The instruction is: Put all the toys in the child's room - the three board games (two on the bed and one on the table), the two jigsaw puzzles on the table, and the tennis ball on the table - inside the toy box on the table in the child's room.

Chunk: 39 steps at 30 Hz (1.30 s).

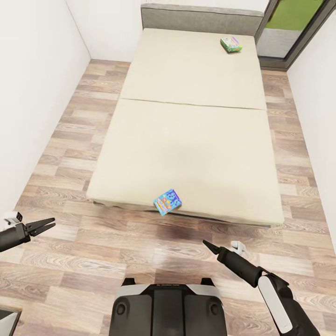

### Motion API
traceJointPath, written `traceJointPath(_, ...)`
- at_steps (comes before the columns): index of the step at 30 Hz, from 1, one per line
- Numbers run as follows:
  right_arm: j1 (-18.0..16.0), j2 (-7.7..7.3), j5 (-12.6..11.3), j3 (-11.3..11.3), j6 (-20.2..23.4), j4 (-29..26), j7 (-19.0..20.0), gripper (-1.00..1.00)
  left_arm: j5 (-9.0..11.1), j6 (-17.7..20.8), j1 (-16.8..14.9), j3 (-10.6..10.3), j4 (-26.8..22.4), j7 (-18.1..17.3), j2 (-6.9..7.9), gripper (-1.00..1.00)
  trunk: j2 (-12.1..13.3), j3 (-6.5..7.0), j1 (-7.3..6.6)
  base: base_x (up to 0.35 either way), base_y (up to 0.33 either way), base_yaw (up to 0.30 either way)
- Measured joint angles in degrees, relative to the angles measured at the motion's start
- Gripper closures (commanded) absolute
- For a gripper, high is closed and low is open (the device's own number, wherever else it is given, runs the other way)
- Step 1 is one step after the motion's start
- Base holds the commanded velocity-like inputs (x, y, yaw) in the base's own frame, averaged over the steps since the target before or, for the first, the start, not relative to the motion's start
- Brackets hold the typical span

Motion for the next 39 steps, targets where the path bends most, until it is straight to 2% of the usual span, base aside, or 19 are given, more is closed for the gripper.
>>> traceJointPath(39,0.02,0.00,0.06,-0.08,-0.10,0.07,0.01,-1.00,0.00,-0.07,0.00,0.00,-0.03,-0.08,-0.10,-1.00,0.00,3.65,0.00,0.000,0.000,0.000)
